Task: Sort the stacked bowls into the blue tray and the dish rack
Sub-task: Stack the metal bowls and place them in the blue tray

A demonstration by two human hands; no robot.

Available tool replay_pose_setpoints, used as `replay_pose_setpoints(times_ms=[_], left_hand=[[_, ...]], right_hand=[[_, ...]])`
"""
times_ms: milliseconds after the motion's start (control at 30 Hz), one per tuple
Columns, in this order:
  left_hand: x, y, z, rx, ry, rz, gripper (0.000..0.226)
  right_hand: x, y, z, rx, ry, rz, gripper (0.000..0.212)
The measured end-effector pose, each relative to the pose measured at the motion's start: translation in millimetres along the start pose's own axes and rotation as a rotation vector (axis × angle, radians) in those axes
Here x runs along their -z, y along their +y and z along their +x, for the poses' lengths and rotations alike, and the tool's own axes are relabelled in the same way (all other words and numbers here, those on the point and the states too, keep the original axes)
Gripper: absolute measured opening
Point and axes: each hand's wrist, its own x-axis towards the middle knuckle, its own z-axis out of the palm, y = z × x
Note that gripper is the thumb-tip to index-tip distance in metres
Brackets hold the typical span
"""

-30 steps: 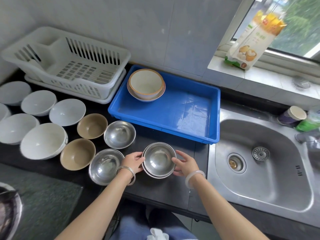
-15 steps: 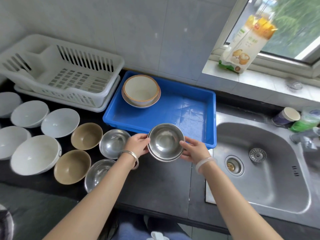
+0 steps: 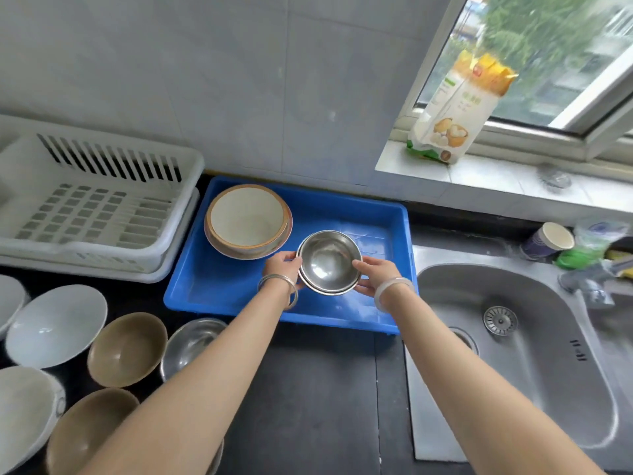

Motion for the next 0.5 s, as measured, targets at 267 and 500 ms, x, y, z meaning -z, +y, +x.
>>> replay_pose_setpoints(times_ms=[267, 500], left_hand=[[-14.8, -12.9, 46.8, 0.089, 0.018, -0.104, 0.016], [-15.2, -22.5, 59.0, 0.078, 0.005, -0.268, 0.022]], right_hand=[[-8.7, 3.1, 47.8, 0.012, 0.046, 0.040, 0.035], [-13.2, 10.9, 42.0, 0.005, 0.015, 0.237, 0.035]])
